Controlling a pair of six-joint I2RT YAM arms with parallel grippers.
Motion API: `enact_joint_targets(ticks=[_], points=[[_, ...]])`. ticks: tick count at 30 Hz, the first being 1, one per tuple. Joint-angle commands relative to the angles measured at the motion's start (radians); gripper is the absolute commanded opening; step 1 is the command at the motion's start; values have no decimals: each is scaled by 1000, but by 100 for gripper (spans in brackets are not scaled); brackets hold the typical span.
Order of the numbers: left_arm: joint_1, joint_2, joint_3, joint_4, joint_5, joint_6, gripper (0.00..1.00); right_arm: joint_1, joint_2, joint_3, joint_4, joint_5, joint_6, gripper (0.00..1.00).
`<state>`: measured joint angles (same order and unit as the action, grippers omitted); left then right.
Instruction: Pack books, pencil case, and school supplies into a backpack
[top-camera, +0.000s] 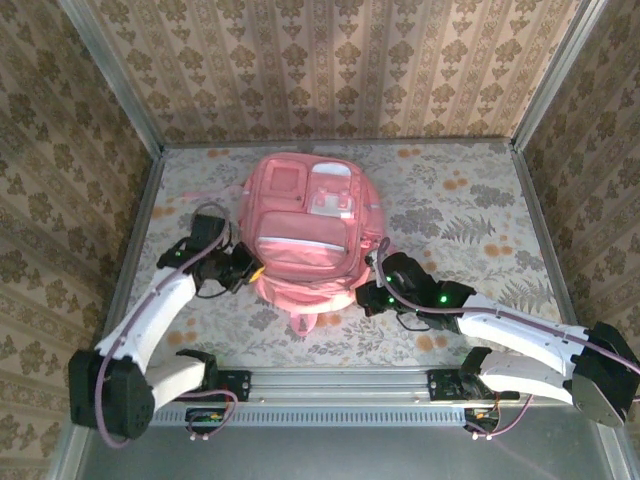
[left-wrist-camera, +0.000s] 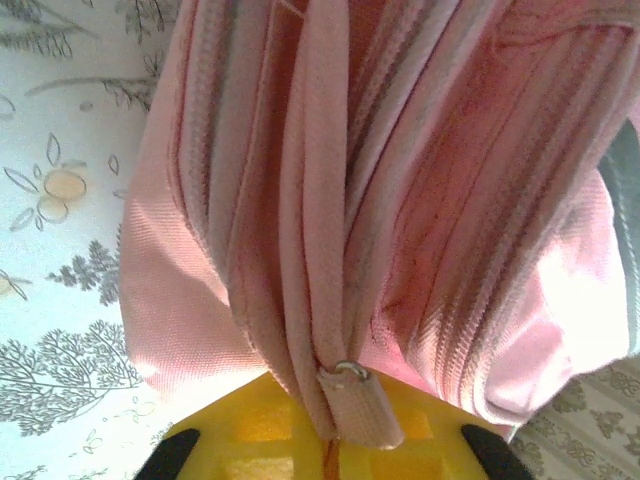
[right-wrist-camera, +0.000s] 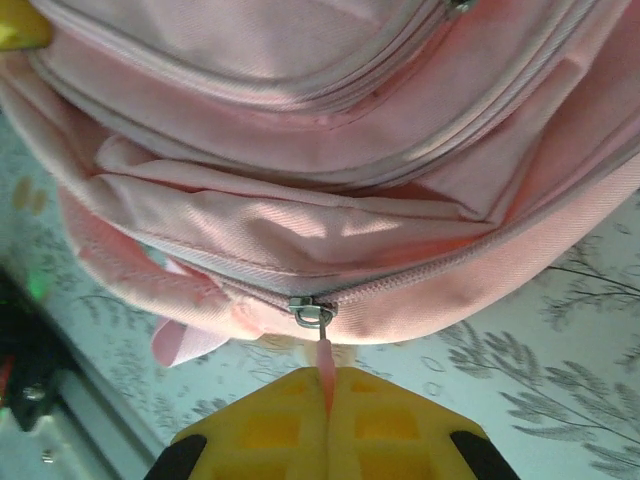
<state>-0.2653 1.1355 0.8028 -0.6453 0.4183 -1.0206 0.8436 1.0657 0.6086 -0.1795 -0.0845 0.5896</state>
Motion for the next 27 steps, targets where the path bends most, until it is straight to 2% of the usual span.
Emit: enact_joint_targets(ticks=[1,4,8,13,17,19,22,27], points=[[56,90,139,-30,-41,179,27,37,50,70,23,-40,95,0],[61,84,205,-103,-71,197,44,88,149,145,80,-21,158,0],[72,-35,196,-195,-131,160,54,135,300,200,209,12,269,0],[74,-162,93,-233,-72,30,55,192,449,301,288,15,272,0],[48,-228,-10,-208,-18,-98,47,215,482,336,286,45,258,0],[5,-259,-62,-167,-15,-177,46,223,492,346,293,59,260,0],[-59,-262,-94,-117,-53,-244,48,231,508,367,290,77,255,0],[-83,-190,-95,-49,-81,-261,52,240,509,358,292,83,252,0]])
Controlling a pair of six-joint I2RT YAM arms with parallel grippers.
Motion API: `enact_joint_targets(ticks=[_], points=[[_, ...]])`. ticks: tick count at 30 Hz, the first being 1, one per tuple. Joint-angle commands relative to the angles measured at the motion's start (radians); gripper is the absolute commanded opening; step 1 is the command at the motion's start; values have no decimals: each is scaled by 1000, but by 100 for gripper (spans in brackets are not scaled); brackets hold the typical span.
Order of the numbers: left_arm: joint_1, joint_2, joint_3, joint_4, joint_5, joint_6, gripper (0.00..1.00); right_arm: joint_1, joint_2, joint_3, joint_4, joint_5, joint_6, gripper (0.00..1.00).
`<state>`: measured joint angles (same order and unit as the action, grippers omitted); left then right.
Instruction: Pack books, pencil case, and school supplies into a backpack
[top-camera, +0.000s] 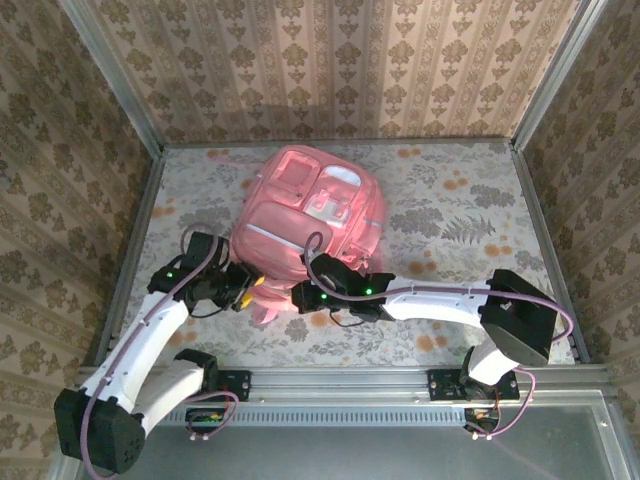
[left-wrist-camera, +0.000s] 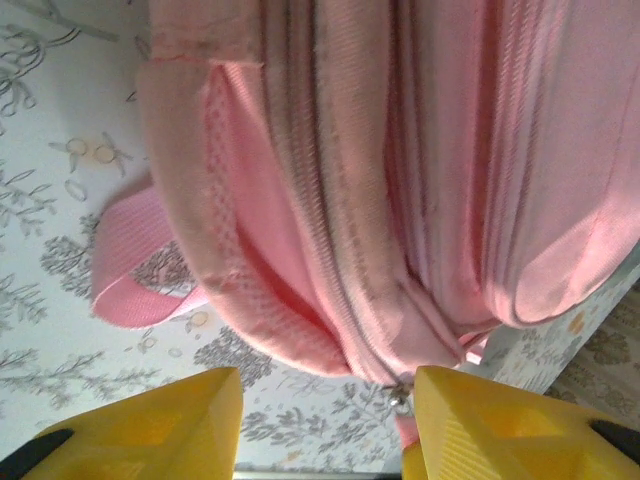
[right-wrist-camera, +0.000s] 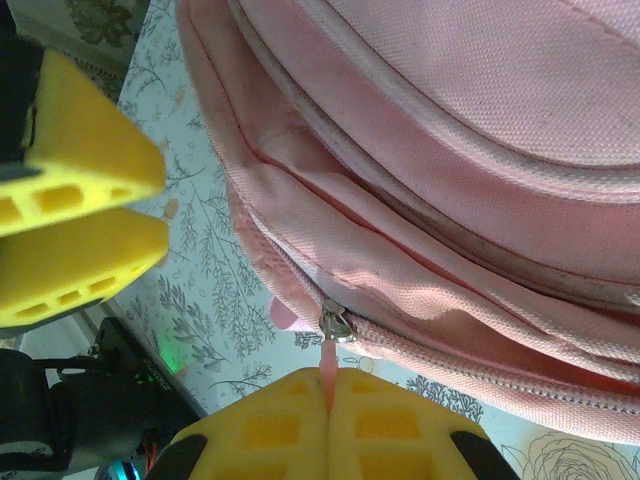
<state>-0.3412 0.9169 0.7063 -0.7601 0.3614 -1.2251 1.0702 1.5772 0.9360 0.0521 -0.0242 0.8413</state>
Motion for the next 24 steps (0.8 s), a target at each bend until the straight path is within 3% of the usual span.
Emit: enact_joint_targets(ticks=[1,8,14,17,21,24], points=[[-9,45,4,84,-25,-57,52,13,-8,24,60,22,0,0],[-50,145,-13,203,-21,-96,51,16,-59,-18,49,45,-7,0],[-85,188,-18,223,-36,-117,41,16,-68,-33,32,69,-12,0],[-84,189,2,195,-65,-102,30,15,-73,-36,11,99,-14,0],[-76,185,27,171,-97,-90,1,15,-78,-8,-86,153,-39,0],[-45,183,58,154,-101,-82,0,17,-90,-3,-146,175,-52,0]])
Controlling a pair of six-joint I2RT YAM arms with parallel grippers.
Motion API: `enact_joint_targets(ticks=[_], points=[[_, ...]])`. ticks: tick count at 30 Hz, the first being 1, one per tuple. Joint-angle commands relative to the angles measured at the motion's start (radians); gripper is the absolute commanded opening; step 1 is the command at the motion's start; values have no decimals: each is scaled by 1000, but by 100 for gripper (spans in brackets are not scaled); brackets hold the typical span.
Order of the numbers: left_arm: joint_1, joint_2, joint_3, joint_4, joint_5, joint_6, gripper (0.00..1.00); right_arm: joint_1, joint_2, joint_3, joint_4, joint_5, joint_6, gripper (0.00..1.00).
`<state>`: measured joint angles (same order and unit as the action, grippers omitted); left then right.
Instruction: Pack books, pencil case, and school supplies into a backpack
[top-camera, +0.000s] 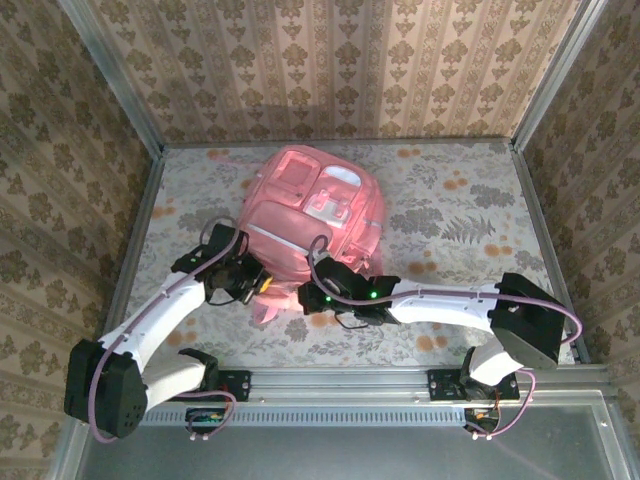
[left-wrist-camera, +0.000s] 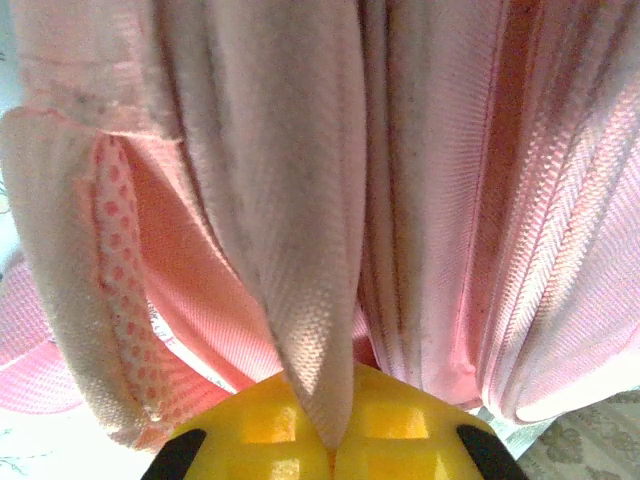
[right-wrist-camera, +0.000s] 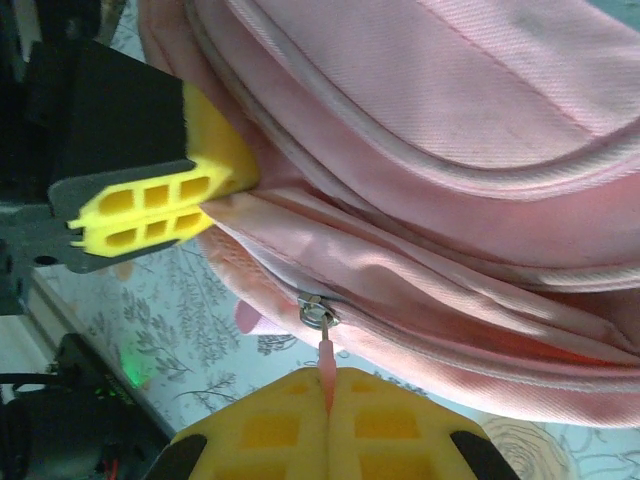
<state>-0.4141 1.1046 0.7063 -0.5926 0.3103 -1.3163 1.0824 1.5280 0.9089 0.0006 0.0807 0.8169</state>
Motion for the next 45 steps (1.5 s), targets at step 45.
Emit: enact_joint_targets(ticks=[45], points=[[136,-96,147,-49,5,48,0,-168,-275,-151,-113,-19,-219,0]])
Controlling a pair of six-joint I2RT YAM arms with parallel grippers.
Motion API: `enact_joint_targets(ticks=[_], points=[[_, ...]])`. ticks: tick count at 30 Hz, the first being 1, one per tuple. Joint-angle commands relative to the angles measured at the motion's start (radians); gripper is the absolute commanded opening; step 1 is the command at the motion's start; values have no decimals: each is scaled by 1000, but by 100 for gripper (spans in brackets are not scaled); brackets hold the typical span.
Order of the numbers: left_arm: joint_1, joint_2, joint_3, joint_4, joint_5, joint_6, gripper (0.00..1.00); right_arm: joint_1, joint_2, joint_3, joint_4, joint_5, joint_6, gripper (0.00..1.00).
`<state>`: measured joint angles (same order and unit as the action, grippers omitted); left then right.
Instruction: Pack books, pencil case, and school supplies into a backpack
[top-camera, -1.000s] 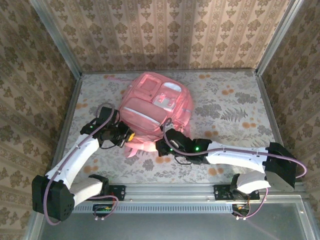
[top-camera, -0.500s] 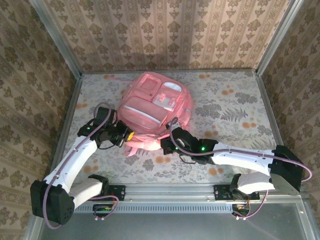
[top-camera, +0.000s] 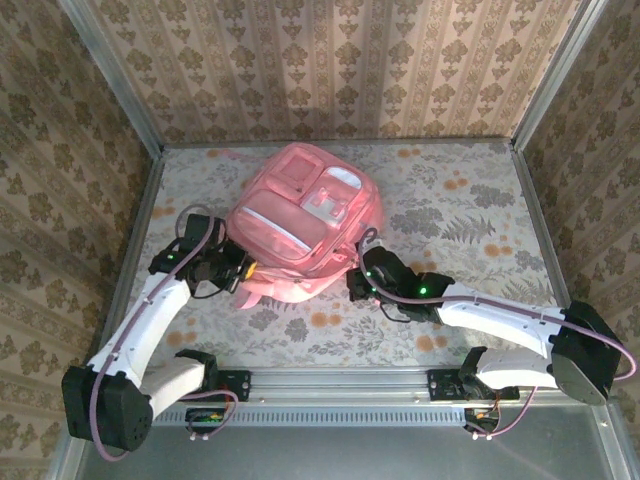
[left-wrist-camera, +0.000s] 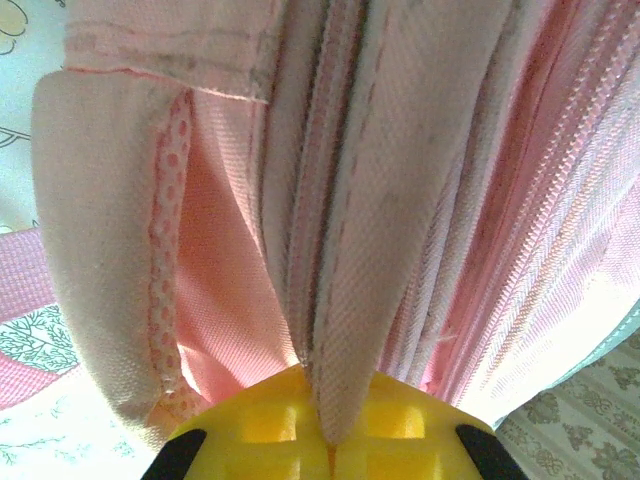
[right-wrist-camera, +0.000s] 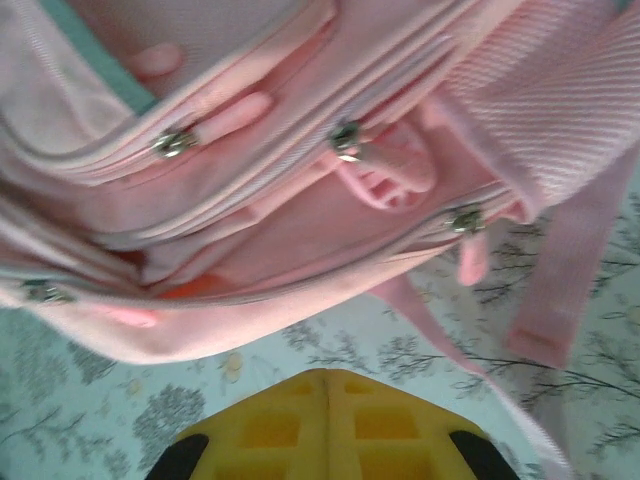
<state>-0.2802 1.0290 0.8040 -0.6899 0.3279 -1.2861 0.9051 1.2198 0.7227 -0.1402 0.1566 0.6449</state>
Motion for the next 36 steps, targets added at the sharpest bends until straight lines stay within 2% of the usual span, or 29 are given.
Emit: enact_joint_targets(ticks=[1,2,5,7,9,11,13,17,23,26,29,33,36], points=[[2,-19,50,50,-9,22,0,12,51,47,32,-105,-56,0],[3,-19,50,51,-7,23,0,14,62,54,42,-111,-67,0],[4,-22,51,59,12,34,0,17,82,49,105,-119,-191,36],[4,-20,56,61,27,49,0,15,82,31,158,-90,-343,50],[5,-17,58,58,40,62,0,17,68,-27,282,-98,-544,55],[6,-14,60,58,54,71,0,17,61,-82,406,-129,-720,56],[6,-15,63,54,66,81,0,17,79,-104,467,-183,-904,55],[7,-19,77,42,79,100,0,9,161,-54,453,-206,-1088,49],[12,-32,75,38,93,104,0,-2,310,35,465,-220,-1122,38],[12,-33,75,38,103,108,0,-3,363,68,483,-199,-1129,25],[14,-38,75,27,102,118,0,1,365,69,529,-148,-1136,1],[24,-42,70,15,99,137,0,13,305,33,607,-43,-1150,0],[40,-37,64,17,100,140,0,34,279,1,721,132,-1177,0]])
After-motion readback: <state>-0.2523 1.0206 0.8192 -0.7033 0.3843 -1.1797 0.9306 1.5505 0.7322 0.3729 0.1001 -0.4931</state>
